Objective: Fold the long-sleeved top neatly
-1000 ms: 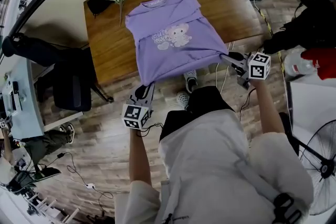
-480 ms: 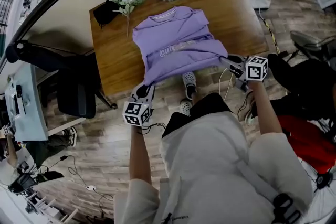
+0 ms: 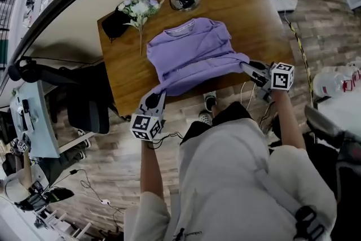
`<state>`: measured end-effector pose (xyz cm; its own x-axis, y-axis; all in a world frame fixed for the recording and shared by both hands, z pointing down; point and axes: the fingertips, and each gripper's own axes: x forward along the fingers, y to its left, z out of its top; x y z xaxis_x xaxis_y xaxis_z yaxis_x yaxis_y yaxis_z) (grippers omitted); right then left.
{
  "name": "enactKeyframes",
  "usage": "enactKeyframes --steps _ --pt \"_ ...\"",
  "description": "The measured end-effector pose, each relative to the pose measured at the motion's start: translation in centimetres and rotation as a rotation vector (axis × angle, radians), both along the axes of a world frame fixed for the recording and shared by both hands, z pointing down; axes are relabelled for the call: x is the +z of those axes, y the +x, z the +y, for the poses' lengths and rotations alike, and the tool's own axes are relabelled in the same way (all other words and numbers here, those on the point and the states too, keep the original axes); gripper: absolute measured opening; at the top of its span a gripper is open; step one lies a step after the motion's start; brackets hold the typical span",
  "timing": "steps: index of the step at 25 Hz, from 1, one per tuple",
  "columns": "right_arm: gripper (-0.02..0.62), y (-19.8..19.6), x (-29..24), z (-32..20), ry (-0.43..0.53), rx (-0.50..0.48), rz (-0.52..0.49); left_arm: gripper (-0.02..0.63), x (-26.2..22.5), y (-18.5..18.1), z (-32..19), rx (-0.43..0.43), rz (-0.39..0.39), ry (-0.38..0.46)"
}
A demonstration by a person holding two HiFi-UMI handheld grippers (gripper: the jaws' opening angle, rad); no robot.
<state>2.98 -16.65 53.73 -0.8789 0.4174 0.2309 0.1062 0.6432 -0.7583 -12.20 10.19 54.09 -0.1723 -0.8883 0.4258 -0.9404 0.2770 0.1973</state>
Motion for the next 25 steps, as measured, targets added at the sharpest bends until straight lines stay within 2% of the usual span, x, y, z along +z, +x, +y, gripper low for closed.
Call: enactKeyframes --steps 3,7,13,17,22,25 --pt "0.061 -2.5 -1.1 -1.5 0.011 0.002 -0.010 0.052 -1.0 -2.4 -1.4 0.001 -0.028 -0.011" --pt "0.066 -6.0 -0.2 -3.7 0.040 0.001 0.040 0.052 -1.0 -5.9 -3.6 -0.015 -0.057 -0.052" --pt "0.066 -11.2 1.1 -6.8 0.033 0.030 0.113 0.052 0.1 -10.4 -6.5 -0.047 -0.041 -0.089" --pt "0.066 -13.7 1.5 -7.9 0.047 -0.003 0.143 0.052 0.9 -12.7 -7.3 -0.067 -0.022 -0.109" --pt "0.067 -16.5 1.2 -8.8 0.086 -0.066 0.114 0.052 1.3 -15.4 -8.1 -0.099 -0.023 -0.123" --pt "0.066 -18.1 1.1 -9.6 0.153 -0.066 0.060 0.052 1.8 -16.8 -8.6 -0.113 -0.029 -0.123"
